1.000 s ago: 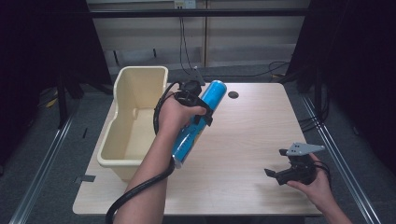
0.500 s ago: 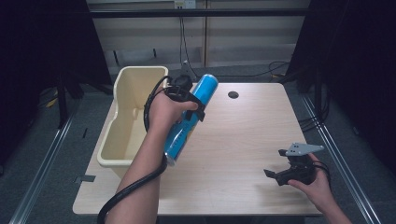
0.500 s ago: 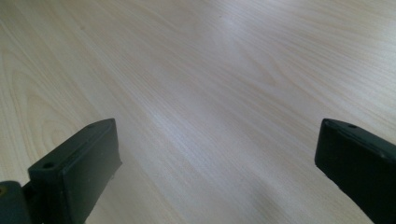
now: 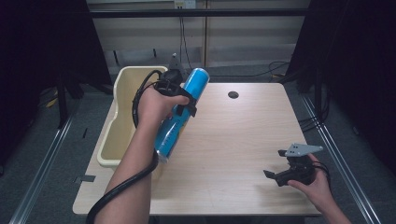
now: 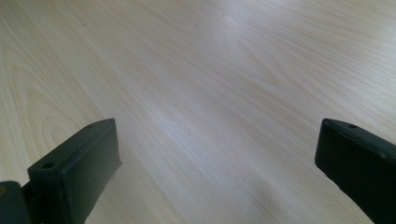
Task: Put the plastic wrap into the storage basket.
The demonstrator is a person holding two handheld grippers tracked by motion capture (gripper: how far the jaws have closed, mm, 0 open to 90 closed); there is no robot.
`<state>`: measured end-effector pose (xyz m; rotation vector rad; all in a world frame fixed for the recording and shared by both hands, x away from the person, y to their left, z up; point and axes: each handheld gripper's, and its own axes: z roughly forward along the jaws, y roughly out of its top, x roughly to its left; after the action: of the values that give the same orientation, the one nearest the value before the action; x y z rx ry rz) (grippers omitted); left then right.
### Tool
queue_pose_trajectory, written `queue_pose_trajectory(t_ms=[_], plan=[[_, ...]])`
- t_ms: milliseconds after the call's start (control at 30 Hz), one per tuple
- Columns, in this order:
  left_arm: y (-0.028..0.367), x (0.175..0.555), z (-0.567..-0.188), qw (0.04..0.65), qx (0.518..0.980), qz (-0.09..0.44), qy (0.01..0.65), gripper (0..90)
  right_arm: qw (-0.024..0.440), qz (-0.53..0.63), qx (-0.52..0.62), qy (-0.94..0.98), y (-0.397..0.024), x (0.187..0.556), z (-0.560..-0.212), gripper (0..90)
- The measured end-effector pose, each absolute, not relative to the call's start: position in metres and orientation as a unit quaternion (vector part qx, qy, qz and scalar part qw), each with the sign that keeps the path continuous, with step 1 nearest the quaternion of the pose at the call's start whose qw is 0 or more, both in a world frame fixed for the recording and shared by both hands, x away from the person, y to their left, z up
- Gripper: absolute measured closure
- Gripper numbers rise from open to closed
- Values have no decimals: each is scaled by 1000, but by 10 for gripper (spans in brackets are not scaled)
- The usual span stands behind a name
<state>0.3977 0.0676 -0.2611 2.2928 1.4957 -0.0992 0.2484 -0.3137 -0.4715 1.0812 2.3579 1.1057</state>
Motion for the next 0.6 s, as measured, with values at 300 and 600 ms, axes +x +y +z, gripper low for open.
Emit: queue_pose_trajectory(t_ms=[300,600], plan=[[83,396,-251,205,809,-32,550,322,163,387,376,826,-314,247,-471,0],[94,397,-254,200,800,-33,564,322,159,386,369,830,-311,246,-472,0]])
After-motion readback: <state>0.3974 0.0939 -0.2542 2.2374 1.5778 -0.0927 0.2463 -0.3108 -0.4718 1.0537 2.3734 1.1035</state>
